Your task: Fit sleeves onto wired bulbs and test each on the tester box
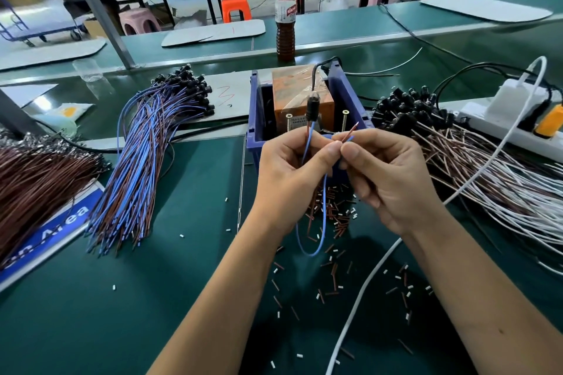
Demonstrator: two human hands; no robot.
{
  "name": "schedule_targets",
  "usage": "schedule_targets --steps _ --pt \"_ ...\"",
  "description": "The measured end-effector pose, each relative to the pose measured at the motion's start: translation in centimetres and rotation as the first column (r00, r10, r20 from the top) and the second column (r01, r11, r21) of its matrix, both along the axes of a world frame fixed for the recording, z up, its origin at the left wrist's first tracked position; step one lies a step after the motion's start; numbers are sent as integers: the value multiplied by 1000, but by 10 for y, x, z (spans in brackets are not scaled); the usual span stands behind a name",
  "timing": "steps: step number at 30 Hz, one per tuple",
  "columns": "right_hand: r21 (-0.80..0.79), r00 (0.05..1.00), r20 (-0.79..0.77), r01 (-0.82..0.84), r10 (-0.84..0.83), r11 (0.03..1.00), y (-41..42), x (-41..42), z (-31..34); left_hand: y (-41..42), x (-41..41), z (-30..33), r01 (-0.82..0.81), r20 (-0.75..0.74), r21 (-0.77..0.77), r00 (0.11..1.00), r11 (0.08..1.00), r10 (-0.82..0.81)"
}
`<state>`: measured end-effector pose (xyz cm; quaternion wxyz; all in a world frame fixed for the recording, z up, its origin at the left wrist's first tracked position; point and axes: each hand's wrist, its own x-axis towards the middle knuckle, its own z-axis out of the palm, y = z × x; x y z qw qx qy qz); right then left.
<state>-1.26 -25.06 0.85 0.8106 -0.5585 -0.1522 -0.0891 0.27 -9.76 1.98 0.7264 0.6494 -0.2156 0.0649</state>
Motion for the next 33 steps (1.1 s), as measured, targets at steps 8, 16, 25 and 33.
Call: schedule_targets --steps 8,16,25,33 --pt "97 996 12 84 -86 992 2 -1 1 -3 -9 -2 -375 205 -4 907 927 368" --pt "-251 816 208 578 -539 777 5 0 -8 -2 -4 -7 -747 142 -155 631 647 763" --pt "-380 521 539 851 -662 361 16 0 -5 -8 -7 -12 -748 101 -77 652 659 751" --pt "-403 580 506 813 -638 420 20 -2 -5 -10 -8 -14 -709 -23 -100 703 698 711"
